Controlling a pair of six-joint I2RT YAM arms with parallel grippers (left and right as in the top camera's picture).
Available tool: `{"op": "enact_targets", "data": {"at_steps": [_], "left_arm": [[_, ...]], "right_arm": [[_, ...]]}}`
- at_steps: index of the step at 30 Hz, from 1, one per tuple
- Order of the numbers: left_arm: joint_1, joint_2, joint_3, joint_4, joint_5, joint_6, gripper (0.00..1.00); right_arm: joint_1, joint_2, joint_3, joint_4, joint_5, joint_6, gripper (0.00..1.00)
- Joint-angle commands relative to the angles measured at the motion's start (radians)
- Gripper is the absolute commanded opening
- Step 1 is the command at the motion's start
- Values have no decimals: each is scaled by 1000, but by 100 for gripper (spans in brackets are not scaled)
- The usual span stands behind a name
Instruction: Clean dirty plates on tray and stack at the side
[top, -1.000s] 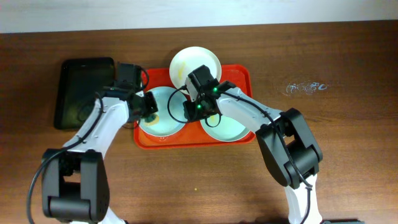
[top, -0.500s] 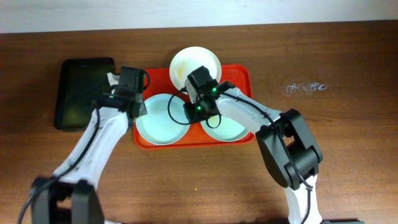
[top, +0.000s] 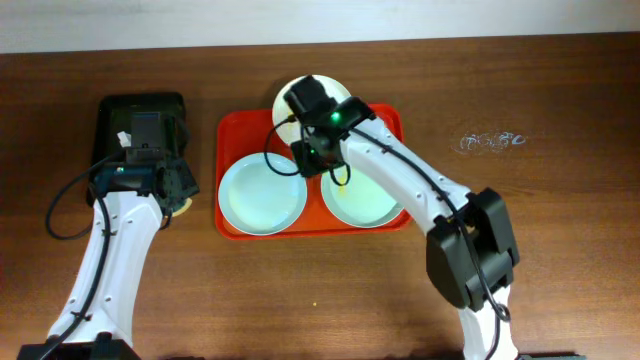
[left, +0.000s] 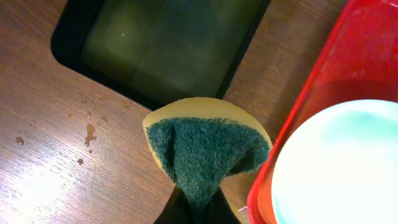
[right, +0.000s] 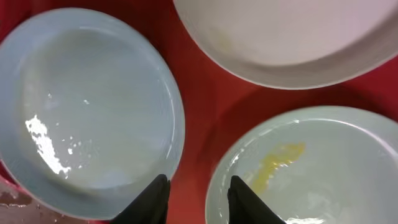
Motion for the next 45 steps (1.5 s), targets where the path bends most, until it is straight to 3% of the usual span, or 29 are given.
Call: {"op": "enact_targets", "data": {"at_steps": [1,8,15,17,18,20,23,26,30,32,34,40,42,43,45], "left_arm": [[4,-13,6,0,8,-13,0],[4,-13,6,0,8,-13,0],[4,-13,6,2,19,-13,0],[4,-13,6,2,19,-13,0],[4,-13,6,2,19,-13,0],[4,-13,6,2,19,-13,0],[4,-13,6,2,19,-13,0],[4,-13,6,2,19,-13,0],[4,-13,6,3,42,-13,0],[4,-12,6,3,42,-13,0],[4,-11,6,3,42,-13,0],[4,-11,6,3,44,-12,0],[4,-11,6,3,44,-12,0],[4,-11,6,2,44,-12,0],[4,-11,6,-2,45,-12,0]], "right_arm": [[5,34,-92,91,-122,12,33],[10,34,-272,334,-110,68,34],[36,89,-295,381,-109,69,33],[36,92,-287,379,-85,69,9],[36,89,-241,330,-65,68,4],[37,81,-144,223,-4,45,4],[78,78,124,-28,240,-53,4],[180,78,320,-208,674,-80,4],[321,79,348,-221,1260,-184,4],[343,79,348,-218,1369,-186,4],[354,79,348,-196,1381,-285,4],[355,79,348,-191,1345,-285,4],[352,79,346,-218,1119,-285,4],[334,80,325,-230,863,-285,4],[262,71,310,-239,772,-67,4]]}}
